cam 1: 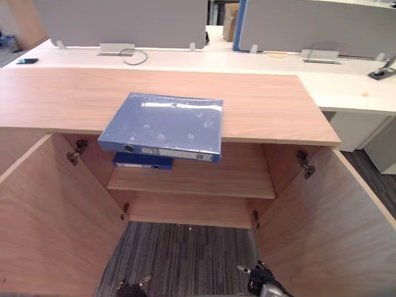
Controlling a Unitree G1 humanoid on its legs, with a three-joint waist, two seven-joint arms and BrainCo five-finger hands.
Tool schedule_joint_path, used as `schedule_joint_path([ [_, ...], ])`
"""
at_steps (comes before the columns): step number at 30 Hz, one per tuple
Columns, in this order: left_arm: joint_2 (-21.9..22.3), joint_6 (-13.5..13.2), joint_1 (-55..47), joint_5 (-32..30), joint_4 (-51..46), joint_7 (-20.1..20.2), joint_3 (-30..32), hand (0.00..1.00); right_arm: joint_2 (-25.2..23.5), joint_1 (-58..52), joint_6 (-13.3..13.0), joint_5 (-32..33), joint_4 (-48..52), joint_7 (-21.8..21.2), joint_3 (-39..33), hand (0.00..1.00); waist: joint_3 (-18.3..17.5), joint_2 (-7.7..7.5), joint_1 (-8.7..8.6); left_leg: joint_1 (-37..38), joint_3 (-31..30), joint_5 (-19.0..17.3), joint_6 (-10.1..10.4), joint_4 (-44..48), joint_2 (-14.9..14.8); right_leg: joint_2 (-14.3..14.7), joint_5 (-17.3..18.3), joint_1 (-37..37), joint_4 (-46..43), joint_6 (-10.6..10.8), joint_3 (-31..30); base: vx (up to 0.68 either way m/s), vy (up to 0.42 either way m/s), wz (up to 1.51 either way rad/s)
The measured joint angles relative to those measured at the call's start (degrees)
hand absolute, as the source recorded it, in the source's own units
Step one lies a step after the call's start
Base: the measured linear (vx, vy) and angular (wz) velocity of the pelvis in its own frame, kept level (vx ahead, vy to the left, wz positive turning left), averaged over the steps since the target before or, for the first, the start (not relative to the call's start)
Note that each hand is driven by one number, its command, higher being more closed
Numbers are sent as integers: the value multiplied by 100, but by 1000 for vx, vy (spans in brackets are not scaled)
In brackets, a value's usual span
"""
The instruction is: Walk over to the cabinet, pick up the folder, carry it to the office cabinet, place the folder inside the office cabinet, then close the office cabinet door
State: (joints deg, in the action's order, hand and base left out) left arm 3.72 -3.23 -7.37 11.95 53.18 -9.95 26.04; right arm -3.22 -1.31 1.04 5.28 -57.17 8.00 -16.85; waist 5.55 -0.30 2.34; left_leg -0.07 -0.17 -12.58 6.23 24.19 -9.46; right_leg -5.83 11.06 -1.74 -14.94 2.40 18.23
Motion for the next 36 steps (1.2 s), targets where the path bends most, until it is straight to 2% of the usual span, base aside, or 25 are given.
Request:
schedule_joint_path([
  [3, -17, -26, -163, 873, -287, 66, -244, 0, 4, -32, 27, -5, 1, 0, 1, 0, 52, -11, 73, -302, 282, -88, 13, 936, -114, -14, -51, -434, 243, -31, 203, 18, -5, 33],
  [5, -54, -70, -308, 1866, -660, 224, -562, 0, 8, -36, 50, -112, 13, -8, 0, 0, 49, -4, 83, -293, 463, -68, -37, 551, -50, -21, -100, -428, 252, 38, 209, 8, 118, 11],
  [6, -53, -78, -314, 2149, -781, 266, -637, 0, 15, -21, 57, -155, 19, -8, -1, 0, 26, -2, 84, -282, 430, -68, -38, 357, -5, -21, -140, -376, 287, 73, 206, 9, 147, 28],
  [8, -69, -119, -348, 3154, -1489, 406, -1053, 0, 24, -2, 136, -239, 19, -17, 25, 0, 60, -25, 97, -140, 368, -45, -76, -413, 132, -23, -334, -231, 515, 100, 202, -2, 164, 29],
  [10, -96, -154, -483, 3678, -2080, 428, -1159, 0, 10, -33, 159, -342, 58, -46, 93, 0, 77, -64, 119, -15, 401, 55, -207, -623, 241, -102, -458, -282, 605, 94, 159, -31, 139, 3],
  [12, -113, -229, -696, 3984, -2810, 429, -1272, 0, 26, -133, 164, -445, 159, -72, 270, 0, 48, -61, 119, 180, 436, 158, -273, -879, 360, -210, -479, -406, 691, 106, 101, -52, 92, -2],
  [16, -185, -534, -887, 4026, -4225, 336, -1369, 0, 44, -250, 186, -567, 326, -89, 564, 0, 5, -66, 157, 335, 484, 550, -329, -1505, 506, -294, -648, -335, 891, 176, 35, -79, 19, 1],
  [19, -168, -632, -935, 3620, -5276, 89, -1445, 0, 59, -282, 222, -646, 345, -81, 736, 0, -13, -72, 179, 353, 453, 711, -290, -1717, 498, -223, -759, -344, 1043, 160, 28, -95, -27, 0],
  [23, -147, -727, -932, 2559, -6358, -310, -1592, 0, 81, -336, 219, -646, 341, -76, 824, 0, -131, -70, 185, 377, 434, 756, -241, -1793, 429, -146, -767, -347, 1053, 148, 18, -60, -34, -1],
  [29, -108, -751, -926, -136, -7874, -1416, -1665, 0, 98, -405, 131, -645, 283, 50, 962, 0, -309, -74, 201, 424, 453, 767, -226, -1844, 391, -86, -785, -361, 1093, 131, -32, 2, -2, -2],
  [32, -137, -610, -892, -1770, -8258, -1992, -1774, 0, 66, -417, 103, -656, 212, 135, 965, 0, -378, -65, 275, 500, 584, 767, -228, -1901, 388, -52, -874, -402, 1247, 117, -170, 2, 45, -19],
  [35, -428, -399, -671, -2854, -8253, -2079, -2333, 0, 79, -402, 93, -668, 115, 176, 931, 0, -411, -65, 300, 496, 598, 766, -228, -1908, 388, -34, -902, -408, 1310, 117, -224, -17, 33, -7],
  [36, -516, -378, -606, -3002, -8243, -2080, -2441, 0, 87, -402, 93, -672, 107, 176, 916, 0, -425, -61, 300, 496, 605, 766, -228, -1912, 385, -26, -905, -405, 1319, 115, -248, -18, 25, -9],
])
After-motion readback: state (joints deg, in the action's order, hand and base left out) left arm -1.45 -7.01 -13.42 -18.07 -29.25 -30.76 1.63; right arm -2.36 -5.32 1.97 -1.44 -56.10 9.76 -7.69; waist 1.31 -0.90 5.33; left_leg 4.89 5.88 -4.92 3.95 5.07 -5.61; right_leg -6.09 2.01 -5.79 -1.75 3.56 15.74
